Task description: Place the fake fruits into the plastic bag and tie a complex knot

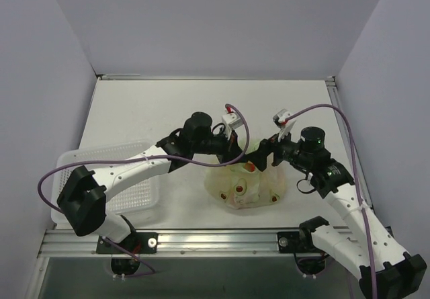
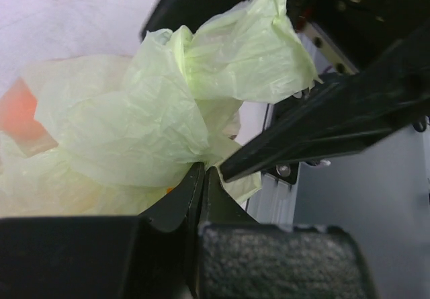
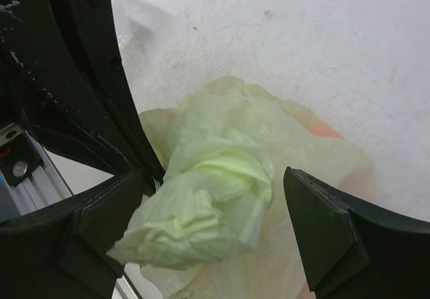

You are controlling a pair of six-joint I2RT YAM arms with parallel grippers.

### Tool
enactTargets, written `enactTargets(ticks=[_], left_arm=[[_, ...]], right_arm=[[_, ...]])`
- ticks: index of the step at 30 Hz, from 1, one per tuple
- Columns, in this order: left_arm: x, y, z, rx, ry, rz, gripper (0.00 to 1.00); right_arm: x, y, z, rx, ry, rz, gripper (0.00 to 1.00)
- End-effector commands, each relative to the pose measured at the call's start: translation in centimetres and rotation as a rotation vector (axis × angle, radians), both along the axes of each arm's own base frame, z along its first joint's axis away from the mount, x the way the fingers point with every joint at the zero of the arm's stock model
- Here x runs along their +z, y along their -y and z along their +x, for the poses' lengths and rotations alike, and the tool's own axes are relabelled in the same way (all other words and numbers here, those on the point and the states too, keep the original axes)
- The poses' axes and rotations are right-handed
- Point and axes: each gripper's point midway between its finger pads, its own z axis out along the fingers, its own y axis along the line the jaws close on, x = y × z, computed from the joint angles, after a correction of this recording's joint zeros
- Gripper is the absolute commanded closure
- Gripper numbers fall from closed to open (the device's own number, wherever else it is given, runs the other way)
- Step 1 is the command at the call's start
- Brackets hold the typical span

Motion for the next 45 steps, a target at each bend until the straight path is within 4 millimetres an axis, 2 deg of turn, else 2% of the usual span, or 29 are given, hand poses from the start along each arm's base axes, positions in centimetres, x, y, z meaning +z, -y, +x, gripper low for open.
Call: enactTargets(ticks=[1, 3, 6, 12, 19, 27, 31, 34, 38, 42, 45], left_arm=[[3.3, 0.0, -2.0, -0.123, 0.084, -0.102, 1.00], [3.1, -0.2, -2.3, -0.136, 0.084, -0.097, 1.00], [3.6, -0.6, -2.2, -0.137, 0.095, -0.104, 1.00], [4.5, -1.9, -1.4, -0.153, 0.108, -0.119, 1.00], [4.6, -2.3, -1.6, -0.185, 0.101, -0.117, 1.00], [4.6, -2.0, -0.7, -0.184, 0.114, -0.102, 1.00], [4.6, -2.1, -0.6, -0.189, 0.107, -0.105, 1.00], [5.0, -2.3, -0.4, -0.189, 0.112, -0.114, 1.00], [5.9, -2.4, -0.7, -0.224, 0.105, -0.137, 1.00], [6.0, -2.5, -1.4, -0.254, 0.090, -0.146, 1.00], [5.9, -2.6, -1.6, -0.266, 0.082, -0.147, 1.00]], right_arm=[[1.1, -0.7, 0.8, 0.155, 0.144, -0.099, 0.13], [1.0, -0.9, 1.8, 0.165, 0.137, -0.104, 0.14], [0.7, -1.4, 1.8, 0.229, 0.124, -0.086, 0.18], [1.1, -2.1, -0.2, 0.355, 0.159, -0.059, 0.20], [1.3, -2.0, -0.8, 0.395, 0.194, -0.090, 0.19], [5.1, -2.0, -2.1, 0.410, 0.234, -0.051, 0.10], [4.4, -1.5, -2.4, 0.417, 0.244, -0.099, 0.00], [2.9, -1.2, -2.5, 0.441, 0.233, -0.142, 0.00], [0.8, -0.5, -1.0, 0.404, 0.215, -0.216, 0.00], [0.4, -0.5, 0.3, 0.381, 0.184, -0.220, 0.00], [0.5, -0.7, 1.2, 0.364, 0.189, -0.213, 0.05]])
